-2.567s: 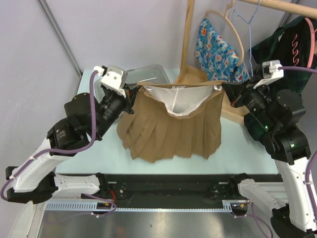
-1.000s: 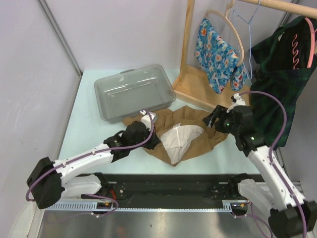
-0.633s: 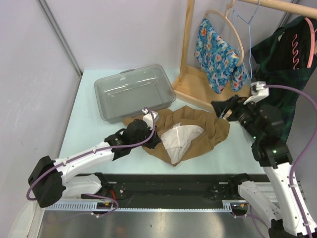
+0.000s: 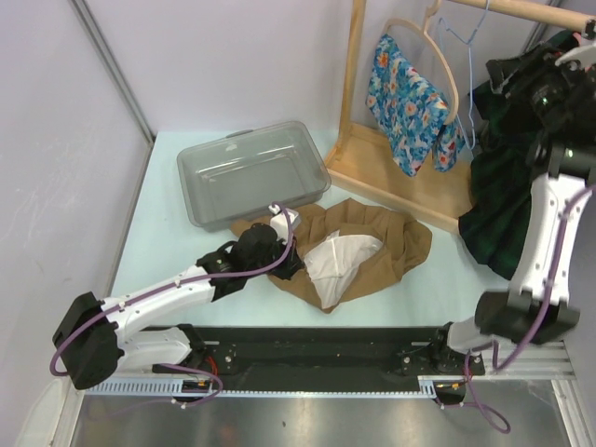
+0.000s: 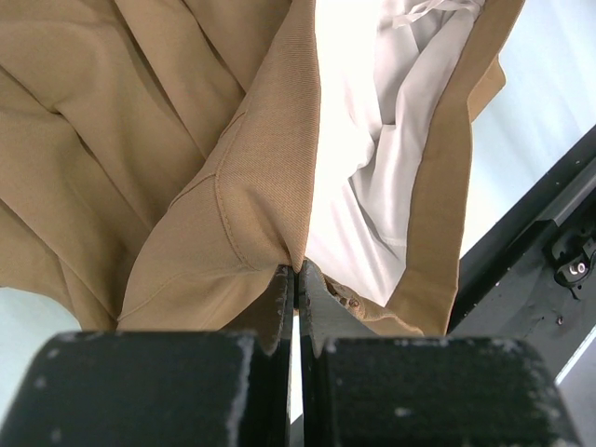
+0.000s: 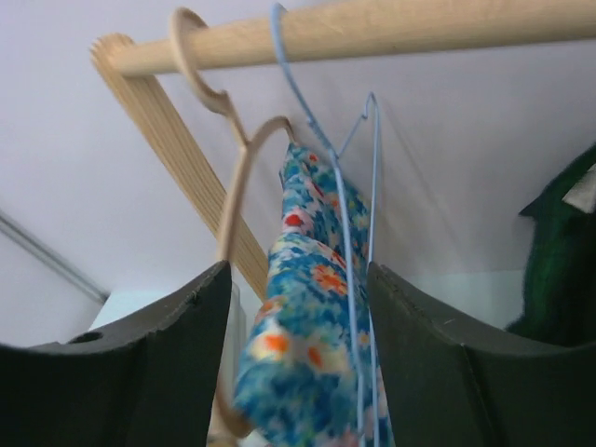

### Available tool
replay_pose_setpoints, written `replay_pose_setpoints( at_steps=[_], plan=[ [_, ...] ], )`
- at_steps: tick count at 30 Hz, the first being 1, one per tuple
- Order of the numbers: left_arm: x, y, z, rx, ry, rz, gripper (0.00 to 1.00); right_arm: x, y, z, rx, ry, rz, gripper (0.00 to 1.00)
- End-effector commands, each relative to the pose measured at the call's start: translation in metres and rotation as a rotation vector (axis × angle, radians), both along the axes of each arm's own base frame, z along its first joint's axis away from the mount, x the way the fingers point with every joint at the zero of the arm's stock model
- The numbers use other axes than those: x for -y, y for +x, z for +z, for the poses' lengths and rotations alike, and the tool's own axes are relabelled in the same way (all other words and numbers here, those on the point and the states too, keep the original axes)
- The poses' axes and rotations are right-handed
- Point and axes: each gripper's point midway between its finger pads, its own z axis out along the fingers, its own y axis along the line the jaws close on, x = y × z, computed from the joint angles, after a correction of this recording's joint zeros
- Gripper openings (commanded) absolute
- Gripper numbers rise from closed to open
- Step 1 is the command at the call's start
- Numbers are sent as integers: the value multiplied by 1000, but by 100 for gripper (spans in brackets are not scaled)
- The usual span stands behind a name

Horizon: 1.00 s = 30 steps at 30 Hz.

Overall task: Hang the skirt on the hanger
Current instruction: Grab a hanger with the right arm

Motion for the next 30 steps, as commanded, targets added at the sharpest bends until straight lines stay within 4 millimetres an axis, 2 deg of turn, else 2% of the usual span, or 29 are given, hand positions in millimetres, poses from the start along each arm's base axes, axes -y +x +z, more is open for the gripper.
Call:
replay_pose_setpoints(
  at_steps=[1, 2, 3, 8, 9, 10, 13, 15, 16, 18, 20, 26, 30],
  plan=[
    [9, 6, 15, 34, -52, -14, 0, -13, 34, -9, -46, -78, 164, 63],
    [10, 5, 16, 32, -56, -19, 0, -10, 51, -25, -92, -80, 168, 62],
    [11, 6, 15, 31, -55, -17, 0, -7, 52, -14, -62, -125, 154, 62],
    [14, 5, 11, 14, -54, -27, 0, 7, 79, -15, -71, -159, 91, 59],
    [15, 4, 11, 11, -56, -30, 0, 5, 90, -23, -86, -159, 99, 59],
    [15, 4, 11, 9, -59, -34, 0, 4, 91, -17, -67, -180, 96, 59],
    [16, 4, 8, 3, -56, -34, 0, -6, 107, -24, -81, -208, 94, 56],
    [16, 5, 9, 3, -56, -31, 0, -8, 111, -28, -88, -216, 81, 56],
    [16, 5, 8, 1, -54, -30, 0, -16, 114, -31, -88, -234, 87, 56],
    [17, 6, 10, 4, -55, -29, 0, -15, 120, -37, -107, -250, 46, 56],
    [17, 6, 11, 4, -57, -28, 0, -11, 129, -46, -141, -278, -27, 56],
    [17, 5, 9, -3, -55, -28, 0, 13, 140, -55, -176, -300, -214, 60],
    [16, 5, 9, -7, -52, -27, 0, 15, 147, -59, -178, -299, -219, 63]
  ],
)
